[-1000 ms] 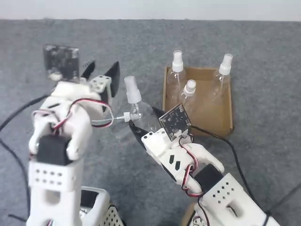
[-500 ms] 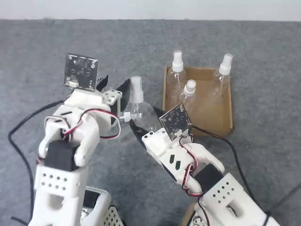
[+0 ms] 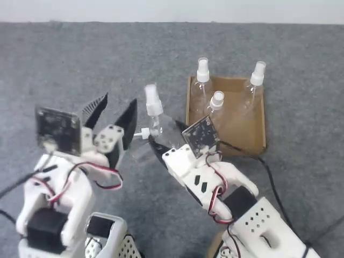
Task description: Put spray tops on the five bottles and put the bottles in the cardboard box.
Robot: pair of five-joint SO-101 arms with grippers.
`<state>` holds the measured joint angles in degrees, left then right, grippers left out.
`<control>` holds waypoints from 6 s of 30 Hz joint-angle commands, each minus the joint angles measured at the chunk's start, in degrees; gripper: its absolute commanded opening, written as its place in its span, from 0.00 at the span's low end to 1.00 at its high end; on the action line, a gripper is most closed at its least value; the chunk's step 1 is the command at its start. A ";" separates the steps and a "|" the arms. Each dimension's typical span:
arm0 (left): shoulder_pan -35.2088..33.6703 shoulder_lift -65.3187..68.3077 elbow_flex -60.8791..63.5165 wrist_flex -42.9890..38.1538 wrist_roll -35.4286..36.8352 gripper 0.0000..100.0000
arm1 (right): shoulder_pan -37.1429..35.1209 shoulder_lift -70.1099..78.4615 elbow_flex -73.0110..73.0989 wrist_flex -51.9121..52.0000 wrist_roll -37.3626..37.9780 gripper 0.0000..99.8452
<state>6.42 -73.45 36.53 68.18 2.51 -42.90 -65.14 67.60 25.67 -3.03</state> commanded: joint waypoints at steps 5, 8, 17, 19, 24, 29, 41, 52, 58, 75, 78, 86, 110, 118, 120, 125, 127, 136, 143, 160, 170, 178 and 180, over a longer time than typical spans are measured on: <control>0.35 -12.04 12.09 -0.35 -2.64 0.18 | 6.11 4.97 -20.57 6.81 -0.09 0.01; 0.62 -16.09 17.36 -1.49 -2.90 0.19 | 6.64 12.26 -27.87 8.84 -0.35 0.01; 8.79 -27.25 33.19 -5.36 -2.64 0.35 | 6.37 29.85 -41.14 9.54 -0.62 0.01; 9.23 -28.04 34.95 -7.21 -2.64 0.35 | 5.49 32.57 -42.64 9.63 -0.62 0.01; 6.33 -26.99 38.20 -12.57 -2.55 0.35 | -0.13 34.77 -43.52 13.67 -0.53 0.01; 2.37 -25.05 40.31 -16.88 -2.55 0.34 | -1.10 30.11 -43.52 19.21 -0.26 0.01; 2.55 -23.38 40.84 -17.32 -2.64 0.33 | 4.00 21.49 -43.52 28.00 -0.09 0.01; 2.11 -23.74 42.15 -17.49 -2.55 0.33 | 16.66 20.97 -54.33 39.96 6.42 0.01; 1.93 -23.74 42.42 -18.81 -2.73 0.28 | 30.11 20.97 -53.27 47.34 6.24 0.01; 1.85 -23.74 45.58 -22.51 -2.99 0.01 | 43.65 20.88 -10.46 -0.57 0.44 0.01; 1.85 -23.74 45.67 -22.51 -2.99 0.01 | 43.65 20.88 -5.71 -6.81 0.44 0.01; 1.85 -23.74 45.67 -22.42 -2.99 0.01 | 43.74 21.58 2.81 -22.02 0.62 0.01; 1.85 -23.74 45.67 -22.24 -2.90 0.01 | 44.79 38.64 -2.29 -33.71 0.62 0.01; 1.85 -23.74 45.67 -22.24 -2.90 0.01 | 44.79 44.18 -2.11 -40.84 0.62 0.01; 1.85 -23.74 45.67 -22.24 -2.90 0.01 | 44.79 45.05 -2.11 -41.71 0.62 0.01; 1.85 -23.74 45.67 -22.24 -2.90 0.01 | 44.79 47.52 -2.11 -44.00 0.62 0.01; 1.85 -23.74 45.67 -22.24 -2.90 0.01 | 44.79 48.48 -2.11 -44.88 0.62 0.01; 1.85 -23.74 45.67 -22.24 -2.90 0.01 | 44.44 49.27 -1.32 -44.44 5.45 0.01; 1.85 -23.74 45.67 -22.24 -2.90 0.01 | 44.18 48.92 0.18 -44.79 8.09 0.01; 1.85 -23.74 45.67 -22.24 -2.90 0.01 | 44.18 48.92 0.18 -44.88 7.91 0.01; 1.85 -23.74 45.67 -22.33 -2.99 0.01 | 44.18 48.92 0.18 -44.88 7.91 0.01; 1.85 -23.74 45.67 -22.33 -2.99 0.01 | 44.18 48.92 0.18 -44.88 7.91 0.01; 1.85 -23.74 45.67 -22.33 -2.99 0.01 | 44.18 48.92 0.18 -44.97 7.91 0.02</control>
<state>8.62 -97.10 82.59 47.34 0.13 1.14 -15.65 69.54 -18.02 4.09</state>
